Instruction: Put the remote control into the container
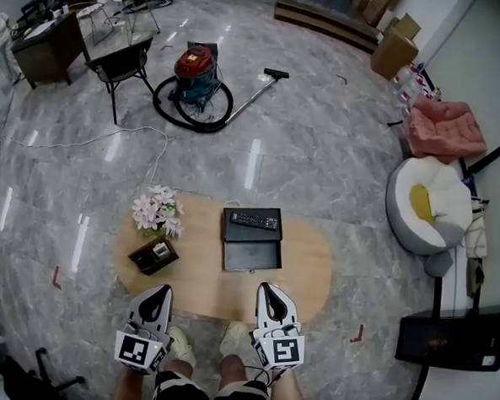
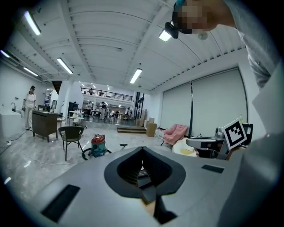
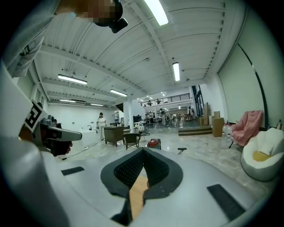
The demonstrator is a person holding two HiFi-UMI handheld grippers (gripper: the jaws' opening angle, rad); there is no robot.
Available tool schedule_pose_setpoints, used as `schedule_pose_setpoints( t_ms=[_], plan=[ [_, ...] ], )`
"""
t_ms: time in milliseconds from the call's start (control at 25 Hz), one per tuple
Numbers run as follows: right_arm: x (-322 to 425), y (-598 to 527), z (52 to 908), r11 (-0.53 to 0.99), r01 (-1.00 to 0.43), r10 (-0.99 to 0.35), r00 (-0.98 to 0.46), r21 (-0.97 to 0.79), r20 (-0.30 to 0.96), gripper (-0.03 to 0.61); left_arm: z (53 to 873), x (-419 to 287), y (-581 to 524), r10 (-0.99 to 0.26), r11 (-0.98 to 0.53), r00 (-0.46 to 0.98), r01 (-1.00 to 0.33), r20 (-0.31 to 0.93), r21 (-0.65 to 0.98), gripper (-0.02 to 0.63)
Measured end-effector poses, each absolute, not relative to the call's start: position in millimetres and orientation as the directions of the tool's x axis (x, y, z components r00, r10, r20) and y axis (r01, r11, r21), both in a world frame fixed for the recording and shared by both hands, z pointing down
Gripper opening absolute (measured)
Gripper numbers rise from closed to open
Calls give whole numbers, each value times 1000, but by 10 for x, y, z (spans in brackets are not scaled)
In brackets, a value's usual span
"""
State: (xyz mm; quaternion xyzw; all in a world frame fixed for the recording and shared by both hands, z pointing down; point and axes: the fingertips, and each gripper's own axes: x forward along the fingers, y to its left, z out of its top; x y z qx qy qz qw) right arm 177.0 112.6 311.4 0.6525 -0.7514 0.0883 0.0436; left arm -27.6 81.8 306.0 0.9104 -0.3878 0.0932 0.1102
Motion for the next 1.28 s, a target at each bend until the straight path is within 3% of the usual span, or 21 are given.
schedule_pose_setpoints(
  t_ms=[600, 1280],
  plan=[
    [2643, 1639, 3000, 19, -997, -981, -32, -69, 192, 11, 2755, 727, 1008, -603, -769, 767, -632, 219, 97, 8],
    [2688, 1460, 3238, 66, -995, -973, -81, -76, 217, 11, 2920, 809, 939, -619, -761, 756, -645, 212, 77, 8]
  ],
)
